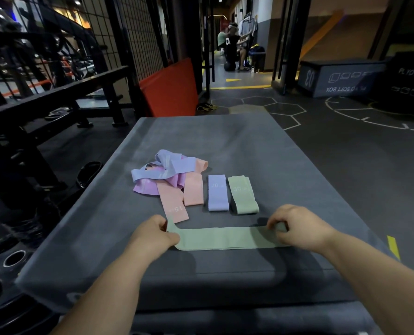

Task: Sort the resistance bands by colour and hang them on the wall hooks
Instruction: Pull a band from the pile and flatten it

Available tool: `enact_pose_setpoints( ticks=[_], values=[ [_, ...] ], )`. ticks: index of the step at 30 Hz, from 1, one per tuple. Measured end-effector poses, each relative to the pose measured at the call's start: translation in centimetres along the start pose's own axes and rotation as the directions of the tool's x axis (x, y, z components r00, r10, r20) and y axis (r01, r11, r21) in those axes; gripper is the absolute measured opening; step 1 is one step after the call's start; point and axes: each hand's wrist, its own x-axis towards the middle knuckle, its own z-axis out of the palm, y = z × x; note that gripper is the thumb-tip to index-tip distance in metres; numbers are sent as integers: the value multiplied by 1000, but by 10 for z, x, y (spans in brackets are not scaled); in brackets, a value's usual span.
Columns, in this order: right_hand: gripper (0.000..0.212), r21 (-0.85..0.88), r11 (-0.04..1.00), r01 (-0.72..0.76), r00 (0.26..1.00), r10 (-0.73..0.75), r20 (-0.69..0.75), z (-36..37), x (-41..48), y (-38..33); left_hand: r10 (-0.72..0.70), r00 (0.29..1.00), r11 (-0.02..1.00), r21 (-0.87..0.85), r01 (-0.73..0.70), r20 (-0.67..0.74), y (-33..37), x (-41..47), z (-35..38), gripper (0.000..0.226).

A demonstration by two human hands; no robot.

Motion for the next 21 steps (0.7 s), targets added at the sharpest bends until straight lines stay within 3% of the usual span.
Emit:
enact_pose_setpoints(
  ticks=[8, 11, 14, 17, 21],
  values=[
    [29, -78, 997, 6, 998, -11, -68, 2, -2, -9, 107, 990, 946, -317, -74, 89, 8, -6, 17, 15],
    [14, 148, 989, 0, 994, 16, -106, 3, -3, -30, 176, 980, 934, -331, -136, 94, 15, -8, 30, 16],
    [9, 407, 913, -5, 996, 42, -82, 8, -4, -56, 290, 955, 943, -191, -273, 66, 24, -14, 44, 19],
    [14, 661, 749, -41, 999, 55, -1, 13, -4, -78, 446, 890, 893, 25, -450, 100, 35, -22, 53, 23],
    [34, 730, 673, -120, 990, 141, 33, 19, 1, -84, 585, 802, 778, 198, -597, 121, 46, -29, 57, 21]
  ],
)
